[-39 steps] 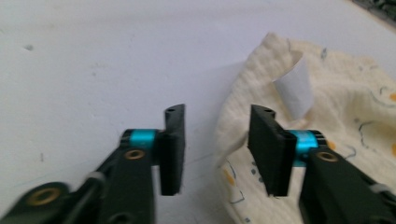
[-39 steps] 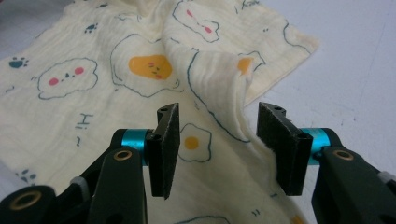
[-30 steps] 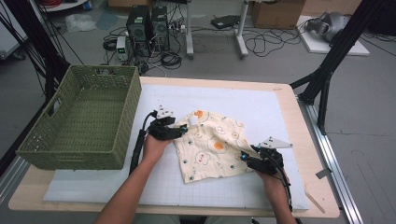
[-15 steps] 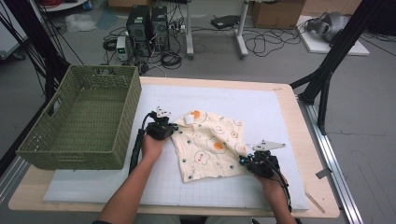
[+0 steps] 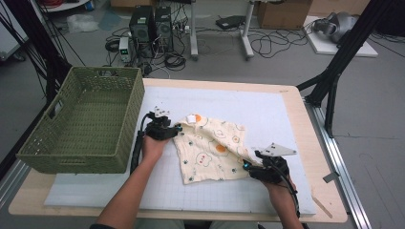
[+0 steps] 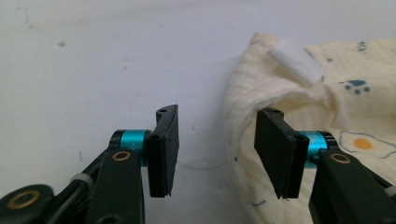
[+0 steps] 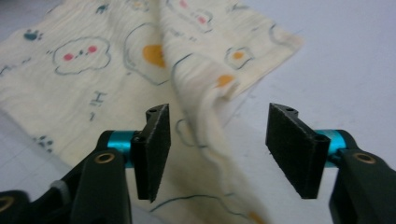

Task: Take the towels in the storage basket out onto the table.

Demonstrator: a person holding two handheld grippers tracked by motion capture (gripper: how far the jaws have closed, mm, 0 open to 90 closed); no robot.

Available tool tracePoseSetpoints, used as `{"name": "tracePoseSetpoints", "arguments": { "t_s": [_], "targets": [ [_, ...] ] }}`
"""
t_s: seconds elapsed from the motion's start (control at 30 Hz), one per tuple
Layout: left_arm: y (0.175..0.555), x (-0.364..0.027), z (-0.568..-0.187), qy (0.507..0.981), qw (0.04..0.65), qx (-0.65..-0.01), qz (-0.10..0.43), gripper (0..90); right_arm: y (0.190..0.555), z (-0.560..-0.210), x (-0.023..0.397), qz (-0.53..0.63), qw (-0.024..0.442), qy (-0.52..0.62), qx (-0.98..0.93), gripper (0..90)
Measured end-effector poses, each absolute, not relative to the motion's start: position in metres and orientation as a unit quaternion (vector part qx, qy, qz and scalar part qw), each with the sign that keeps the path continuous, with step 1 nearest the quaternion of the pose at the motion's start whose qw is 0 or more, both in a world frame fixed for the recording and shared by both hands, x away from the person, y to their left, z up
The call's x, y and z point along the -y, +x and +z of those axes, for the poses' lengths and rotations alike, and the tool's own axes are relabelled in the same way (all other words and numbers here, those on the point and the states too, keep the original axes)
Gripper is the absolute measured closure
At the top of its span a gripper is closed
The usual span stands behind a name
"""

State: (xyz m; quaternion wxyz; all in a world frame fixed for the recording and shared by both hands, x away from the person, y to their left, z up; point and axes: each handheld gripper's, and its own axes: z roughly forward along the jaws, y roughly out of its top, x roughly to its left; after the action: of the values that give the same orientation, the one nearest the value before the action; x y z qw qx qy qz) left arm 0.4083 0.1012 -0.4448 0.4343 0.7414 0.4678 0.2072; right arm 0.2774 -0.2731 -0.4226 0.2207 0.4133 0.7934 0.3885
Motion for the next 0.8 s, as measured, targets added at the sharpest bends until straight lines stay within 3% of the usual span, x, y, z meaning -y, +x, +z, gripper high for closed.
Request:
{"name": "tracePoseSetpoints", "arguments": {
  "t_s": [0.13, 0.27, 0.53, 0.67, 0.8],
  "targets": [
    [0.406, -0.1, -0.441, 0.737, 0.463, -0.455, 0.191, 41.5, 0.278, -0.417, 0.284, 0.403, 0.234, 0.424, -0.777, 30.9],
    [0.402, -0.099, -0.436, 0.742, 0.478, -0.434, 0.182, 40.5, 0.279, -0.418, 0.289, 0.4, 0.242, 0.428, -0.773, 27.0],
    [0.403, -0.099, -0.43, 0.736, 0.49, -0.43, 0.182, 38.0, 0.28, -0.415, 0.297, 0.412, 0.248, 0.437, -0.76, 25.9],
    [0.404, -0.097, -0.429, 0.713, 0.525, -0.445, 0.136, 36.9, 0.28, -0.416, 0.296, 0.405, 0.249, 0.442, -0.761, 26.2],
    [0.405, -0.088, -0.422, 0.72, 0.529, -0.425, 0.145, 37.2, 0.281, -0.415, 0.299, 0.407, 0.252, 0.447, -0.755, 26.2]
  ]
}}
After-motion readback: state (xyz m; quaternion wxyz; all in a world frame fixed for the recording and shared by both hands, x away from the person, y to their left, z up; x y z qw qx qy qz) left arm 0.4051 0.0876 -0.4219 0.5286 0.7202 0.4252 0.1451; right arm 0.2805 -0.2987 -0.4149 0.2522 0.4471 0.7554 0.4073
